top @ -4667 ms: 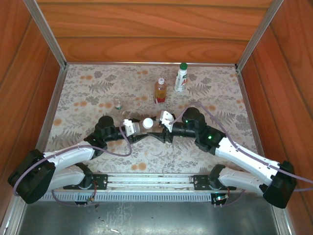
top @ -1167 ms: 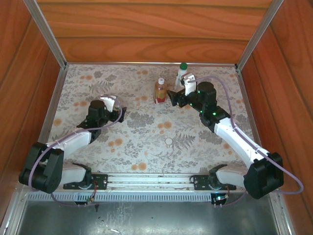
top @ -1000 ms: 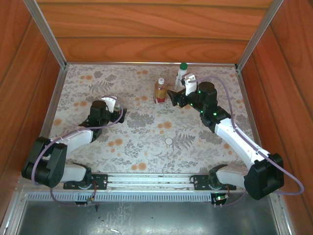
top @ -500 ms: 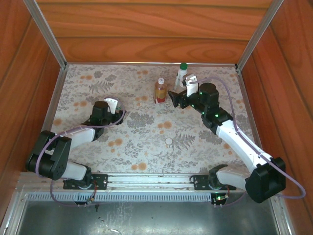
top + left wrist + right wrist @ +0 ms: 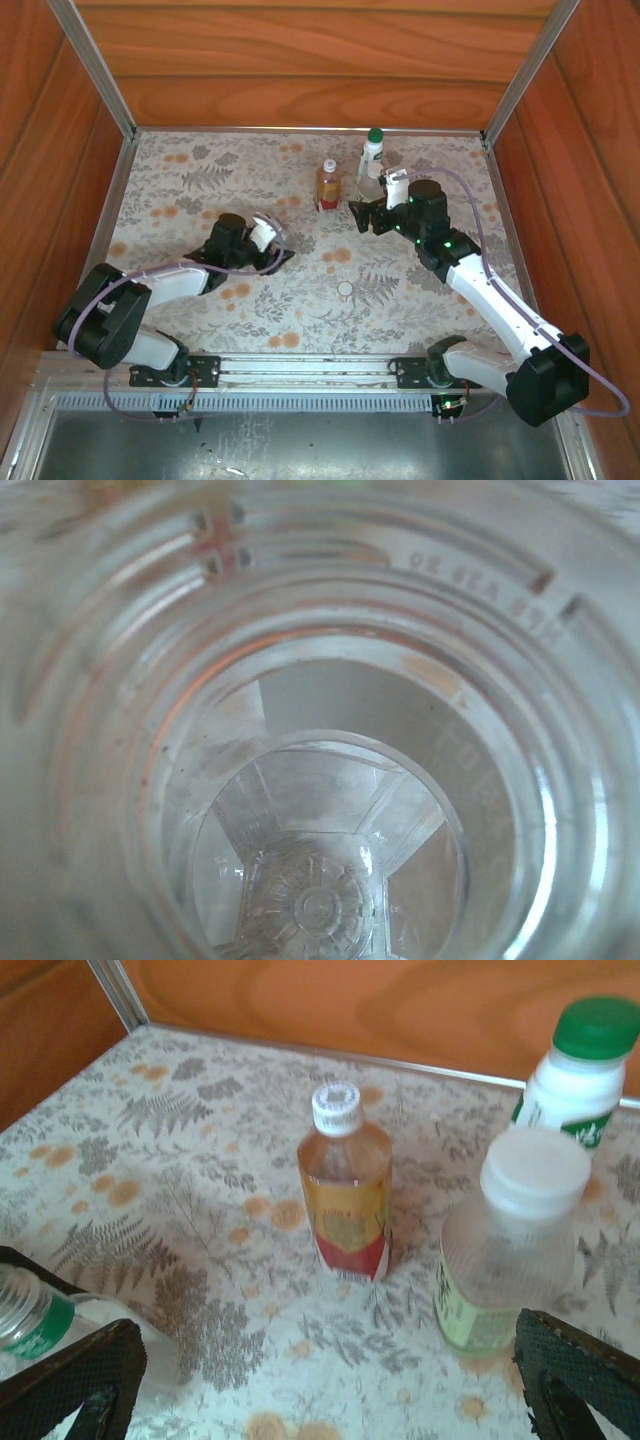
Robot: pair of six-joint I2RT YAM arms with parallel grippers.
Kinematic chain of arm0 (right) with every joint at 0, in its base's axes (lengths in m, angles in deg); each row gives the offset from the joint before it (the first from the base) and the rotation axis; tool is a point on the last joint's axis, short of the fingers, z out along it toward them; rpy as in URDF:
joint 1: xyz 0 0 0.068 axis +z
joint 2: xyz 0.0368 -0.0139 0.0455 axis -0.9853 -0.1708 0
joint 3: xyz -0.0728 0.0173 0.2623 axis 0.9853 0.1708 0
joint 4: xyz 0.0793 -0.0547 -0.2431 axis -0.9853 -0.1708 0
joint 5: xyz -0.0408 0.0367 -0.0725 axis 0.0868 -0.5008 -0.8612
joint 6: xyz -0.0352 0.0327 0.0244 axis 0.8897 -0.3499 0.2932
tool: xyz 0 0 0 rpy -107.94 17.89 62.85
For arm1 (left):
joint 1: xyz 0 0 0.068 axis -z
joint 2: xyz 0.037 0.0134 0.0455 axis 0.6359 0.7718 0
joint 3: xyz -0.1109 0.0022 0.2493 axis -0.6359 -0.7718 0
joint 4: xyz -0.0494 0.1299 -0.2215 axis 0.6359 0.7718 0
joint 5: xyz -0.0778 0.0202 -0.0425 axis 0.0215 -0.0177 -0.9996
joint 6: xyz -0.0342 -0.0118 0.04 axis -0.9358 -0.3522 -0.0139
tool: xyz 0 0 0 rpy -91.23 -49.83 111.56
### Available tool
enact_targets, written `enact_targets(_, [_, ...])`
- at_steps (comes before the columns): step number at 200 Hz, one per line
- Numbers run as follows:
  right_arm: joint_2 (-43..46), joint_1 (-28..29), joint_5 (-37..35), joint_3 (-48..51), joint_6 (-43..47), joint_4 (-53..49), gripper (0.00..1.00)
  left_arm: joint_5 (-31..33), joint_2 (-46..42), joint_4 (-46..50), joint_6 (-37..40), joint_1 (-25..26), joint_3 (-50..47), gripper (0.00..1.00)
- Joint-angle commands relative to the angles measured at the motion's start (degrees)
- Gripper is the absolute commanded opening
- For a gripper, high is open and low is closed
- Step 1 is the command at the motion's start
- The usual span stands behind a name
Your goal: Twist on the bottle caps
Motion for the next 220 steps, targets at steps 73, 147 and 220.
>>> enact_targets(73, [1.6,0.1,4.4,2.8,1.3,-3.8,1.0,-7.8,7.2,1.6,7.8,4.9,4.8,0.76])
enact_targets(147, [1.8,0.1,6.5,3.7,-0.1,-2.6,1.0,-7.5,3.3,-18.8,2.2,4.8,-4.6,0.93])
enact_targets(220, [0.9,0.1,9.8,3.9,-0.9,-1.4,1.0,-7.1,8.6,-40.2,-0.6,3.9,-11.3,0.88])
